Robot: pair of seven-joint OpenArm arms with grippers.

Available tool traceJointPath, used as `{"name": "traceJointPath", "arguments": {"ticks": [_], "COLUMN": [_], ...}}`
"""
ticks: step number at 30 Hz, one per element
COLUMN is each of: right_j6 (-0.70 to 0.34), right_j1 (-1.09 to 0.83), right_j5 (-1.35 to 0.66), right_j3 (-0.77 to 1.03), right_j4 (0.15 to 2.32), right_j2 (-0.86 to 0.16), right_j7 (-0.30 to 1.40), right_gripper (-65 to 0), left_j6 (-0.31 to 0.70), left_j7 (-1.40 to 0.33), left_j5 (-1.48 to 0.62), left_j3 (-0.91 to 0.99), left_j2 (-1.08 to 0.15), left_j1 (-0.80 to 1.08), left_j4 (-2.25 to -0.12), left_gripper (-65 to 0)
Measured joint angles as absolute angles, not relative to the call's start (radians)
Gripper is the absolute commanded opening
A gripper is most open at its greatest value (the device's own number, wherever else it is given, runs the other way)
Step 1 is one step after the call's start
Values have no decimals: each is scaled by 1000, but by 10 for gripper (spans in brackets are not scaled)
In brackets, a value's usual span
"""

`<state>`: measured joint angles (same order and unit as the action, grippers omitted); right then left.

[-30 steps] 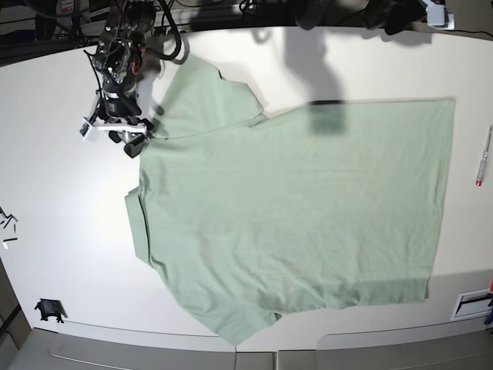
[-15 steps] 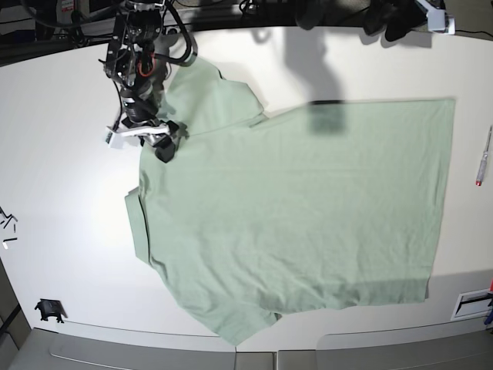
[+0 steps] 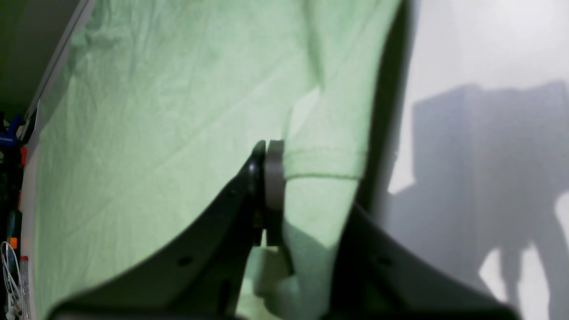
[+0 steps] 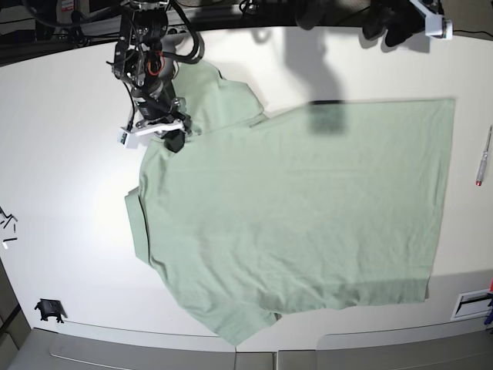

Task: Fold the T-shirt properly
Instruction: 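Reach the left gripper to the hem corner and grasp it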

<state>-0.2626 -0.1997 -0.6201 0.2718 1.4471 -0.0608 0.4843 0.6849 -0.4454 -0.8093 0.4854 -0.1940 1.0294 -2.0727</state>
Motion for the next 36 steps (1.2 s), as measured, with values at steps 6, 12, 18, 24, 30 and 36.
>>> {"name": "traceJointPath", "arguments": {"ticks": [6,12,18,24,30,36], "right_j6": [-263,-263,-263,-268,-267,-267], "right_j1": [-200,-200,-200,-199,-199,-199], "right_j5": [-622,-622,-623,-577,-577,-576], "right_j3": [272,274,275,274,274,274], "right_j4": [1447,1448,1448,1449,1449,1449], "right_j2": [-61,-61,-61,-61,-61,-61], "right_j7": [485,487,489,487,484,484], "right_gripper": [-650,-650,-650,-650,-650,-650], "left_j6": [471,336,265,263,381,479], "left_j7": [-441,-469,-472,-462,-517,-564], "left_j5": [-602,-442,-403,-469,-682,-837], "left_j3": [486,485,496,626,701,701], "left_j2": [-197,-262,-352,-381,-442,-447], "left_j1": [950,823,741,622,512,455], "left_j4": [-2073,-2070,-2014,-1726,-1406,-1302], "left_gripper": [-342,-343,-343,-345,-345,-345]}}
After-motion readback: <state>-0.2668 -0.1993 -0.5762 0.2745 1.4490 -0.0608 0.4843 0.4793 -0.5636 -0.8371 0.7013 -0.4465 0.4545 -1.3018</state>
